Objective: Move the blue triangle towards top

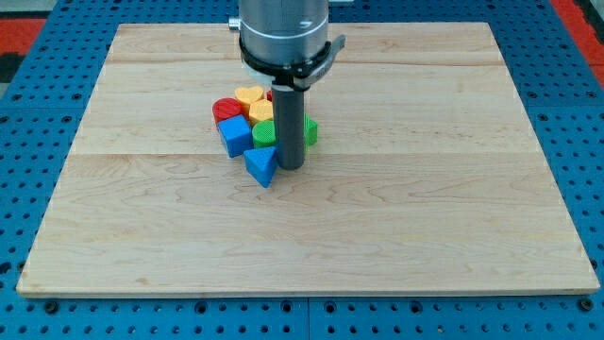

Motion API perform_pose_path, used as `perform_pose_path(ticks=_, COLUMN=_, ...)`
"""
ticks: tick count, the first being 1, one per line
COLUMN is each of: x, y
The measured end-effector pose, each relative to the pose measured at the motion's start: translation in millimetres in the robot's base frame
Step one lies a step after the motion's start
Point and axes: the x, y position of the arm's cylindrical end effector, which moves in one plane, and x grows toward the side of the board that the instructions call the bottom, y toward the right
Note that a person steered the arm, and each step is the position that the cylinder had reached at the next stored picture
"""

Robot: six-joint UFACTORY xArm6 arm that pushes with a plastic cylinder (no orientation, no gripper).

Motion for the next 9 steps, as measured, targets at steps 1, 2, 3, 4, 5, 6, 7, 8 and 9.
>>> perform_pose_path(ticks=1, x=9, y=3)
perform_pose_path(ticks=2, x=15, y=3)
perform_pose_path(ticks=3, x=70, y=-25)
perform_pose_path(ticks=4, x=65, y=-38)
perform_pose_path(ticks=5, x=59, y=-35)
perform_pose_path(ticks=6, x=47, y=-33)
perform_pose_path(ticks=7, x=33, y=-31)
perform_pose_path(ticks=8, x=16, y=-31)
perform_pose_path(ticks=9, x=11, y=-29)
